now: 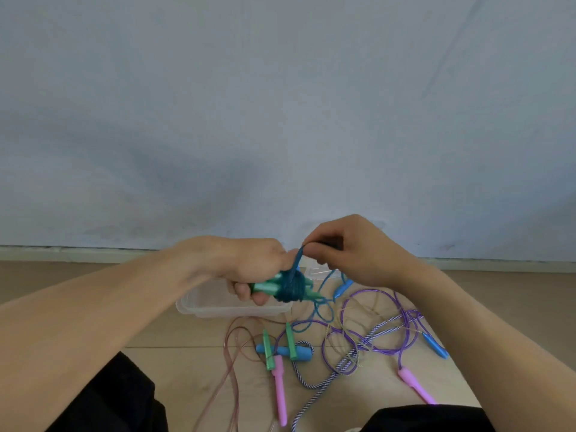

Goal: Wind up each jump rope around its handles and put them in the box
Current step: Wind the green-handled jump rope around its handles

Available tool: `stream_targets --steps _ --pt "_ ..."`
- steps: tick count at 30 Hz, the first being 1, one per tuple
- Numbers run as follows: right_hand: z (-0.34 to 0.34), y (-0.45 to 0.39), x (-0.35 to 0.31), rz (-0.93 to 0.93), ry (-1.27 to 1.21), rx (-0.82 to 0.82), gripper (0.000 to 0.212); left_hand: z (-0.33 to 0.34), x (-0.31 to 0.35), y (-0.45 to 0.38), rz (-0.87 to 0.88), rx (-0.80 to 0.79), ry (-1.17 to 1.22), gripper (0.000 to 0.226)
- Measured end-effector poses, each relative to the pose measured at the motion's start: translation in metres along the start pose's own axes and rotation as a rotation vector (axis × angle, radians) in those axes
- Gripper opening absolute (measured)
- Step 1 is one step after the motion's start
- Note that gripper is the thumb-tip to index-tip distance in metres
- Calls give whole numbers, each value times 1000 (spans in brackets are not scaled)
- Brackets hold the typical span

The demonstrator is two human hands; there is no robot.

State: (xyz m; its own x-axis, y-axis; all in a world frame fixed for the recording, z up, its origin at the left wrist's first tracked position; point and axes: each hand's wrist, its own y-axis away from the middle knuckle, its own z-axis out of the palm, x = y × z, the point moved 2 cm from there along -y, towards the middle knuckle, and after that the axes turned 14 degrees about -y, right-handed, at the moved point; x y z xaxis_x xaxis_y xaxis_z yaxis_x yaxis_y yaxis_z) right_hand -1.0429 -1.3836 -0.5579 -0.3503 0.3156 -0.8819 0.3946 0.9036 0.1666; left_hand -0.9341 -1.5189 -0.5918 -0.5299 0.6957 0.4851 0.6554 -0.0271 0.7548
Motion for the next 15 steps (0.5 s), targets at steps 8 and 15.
stream_targets --steps 8,15 --pt "-35 3 6 130 -227 96 27 -12 20 26 377 -273 439 66" --pt "-27 1 -4 124 -171 67 38 -27 17 28 395 36 829 54"
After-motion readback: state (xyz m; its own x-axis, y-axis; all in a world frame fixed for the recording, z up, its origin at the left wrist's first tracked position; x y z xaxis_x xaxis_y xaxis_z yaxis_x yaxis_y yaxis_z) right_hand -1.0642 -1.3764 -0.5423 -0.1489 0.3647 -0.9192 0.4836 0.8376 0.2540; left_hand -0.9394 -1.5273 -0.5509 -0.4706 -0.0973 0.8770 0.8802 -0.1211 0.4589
